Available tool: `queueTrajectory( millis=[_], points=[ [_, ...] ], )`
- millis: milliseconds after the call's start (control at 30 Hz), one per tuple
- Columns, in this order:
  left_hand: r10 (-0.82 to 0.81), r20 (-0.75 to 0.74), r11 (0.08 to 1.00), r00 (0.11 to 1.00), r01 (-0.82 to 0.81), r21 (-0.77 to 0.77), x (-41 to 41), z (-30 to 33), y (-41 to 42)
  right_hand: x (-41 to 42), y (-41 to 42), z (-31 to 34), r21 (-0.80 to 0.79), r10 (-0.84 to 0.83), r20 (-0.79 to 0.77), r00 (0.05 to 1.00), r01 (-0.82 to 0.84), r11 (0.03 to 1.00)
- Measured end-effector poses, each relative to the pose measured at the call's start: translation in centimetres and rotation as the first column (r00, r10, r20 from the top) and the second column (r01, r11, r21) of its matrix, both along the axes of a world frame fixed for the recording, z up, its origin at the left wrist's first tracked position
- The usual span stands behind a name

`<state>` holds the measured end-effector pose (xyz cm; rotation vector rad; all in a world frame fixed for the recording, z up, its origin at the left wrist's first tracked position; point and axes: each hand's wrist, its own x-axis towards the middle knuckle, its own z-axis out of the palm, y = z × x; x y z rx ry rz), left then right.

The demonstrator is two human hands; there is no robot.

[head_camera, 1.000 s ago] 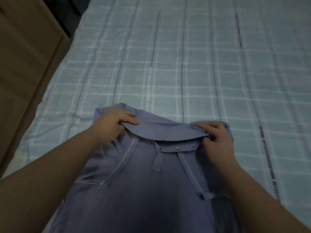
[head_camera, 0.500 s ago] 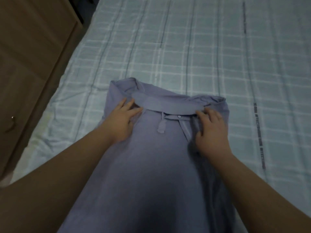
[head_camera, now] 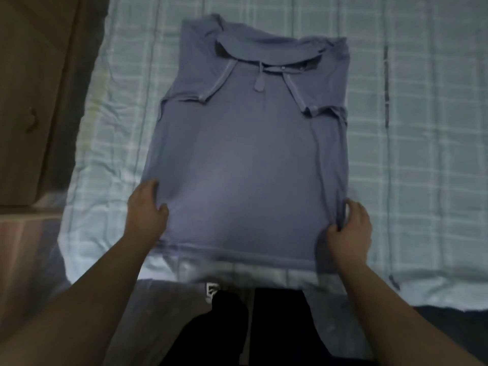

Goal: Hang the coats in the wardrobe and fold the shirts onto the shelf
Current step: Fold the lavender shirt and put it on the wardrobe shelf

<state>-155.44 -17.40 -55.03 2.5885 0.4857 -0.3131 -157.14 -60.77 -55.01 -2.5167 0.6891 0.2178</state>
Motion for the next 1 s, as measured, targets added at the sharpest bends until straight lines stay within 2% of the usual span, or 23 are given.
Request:
queueTrajectory(
  millis=[67, 100, 167, 233, 333, 400, 500, 600, 700, 767, 900, 1000],
  points=[
    [0.202, -0.113, 0.978, 0.973, -0.194, 0.079, -1.9, 0.8, 1.0, -1.8, -0.1, 0.9, 0.020, -0.140, -0.076, 0.987, 0.142, 0.990],
    [0.298, -0.177, 0.954, 0.938, -0.290, 0.072, -2.5, 1.2, 1.4, -2.2, -0.1, 1.2, 0.051, -0.187, -0.117, 0.975, 0.194, 0.980],
    [0.395, -0.298, 0.898, 0.869, -0.434, -0.076, -3.2, 1.5, 2.0, -2.3, -0.2, 1.5, 0.110, -0.226, -0.252, 0.941, 0.260, 0.959],
    [0.322, -0.358, 0.915, 0.876, -0.385, -0.120, -3.5, 1.8, 2.3, -2.2, -0.2, 1.8, 0.144, -0.192, -0.348, 0.917, 0.255, 0.956],
    [0.176, -0.326, 0.976, 0.929, -0.208, -0.066, -3.9, 2.4, 2.8, -2.7, -0.2, 2.5, 0.182, -0.197, -0.323, 0.926, 0.265, 0.947],
    [0.185, -0.259, 0.965, 0.948, -0.225, -0.135, -4.9, 3.0, 3.3, -3.4, -0.5, 3.3, 0.187, -0.230, -0.265, 0.936, 0.284, 0.940],
    [0.287, -0.204, 0.896, 0.936, -0.338, -0.288, -6.8, 4.7, 4.3, -4.9, -0.7, 5.3, 0.190, -0.265, -0.174, 0.949, 0.296, 0.936],
    [0.286, -0.247, 0.852, 0.926, -0.364, -0.375, -8.7, 6.9, 4.9, -6.4, -0.8, 7.5, 0.206, -0.327, -0.126, 0.936, 0.348, 0.915],
    [0.218, -0.309, 0.871, 0.925, -0.328, -0.366, -10.4, 8.9, 6.0, -8.0, -1.3, 9.6, 0.282, -0.370, -0.143, 0.918, 0.396, 0.874],
    [0.214, -0.338, 0.861, 0.917, -0.340, -0.378, -11.3, 10.2, 6.5, -9.1, -1.8, 10.9, 0.270, -0.366, -0.180, 0.913, 0.403, 0.874],
    [0.326, -0.350, 0.728, 0.878, -0.469, -0.500, -12.1, 12.3, 6.7, -9.5, -2.1, 13.2, 0.327, -0.413, -0.221, 0.884, 0.466, 0.822],
    [0.410, -0.342, 0.520, 0.846, -0.525, -0.674, -10.1, 13.7, 7.2, -7.1, -1.6, 15.3, 0.490, -0.442, -0.204, 0.874, 0.482, 0.726]
  ],
)
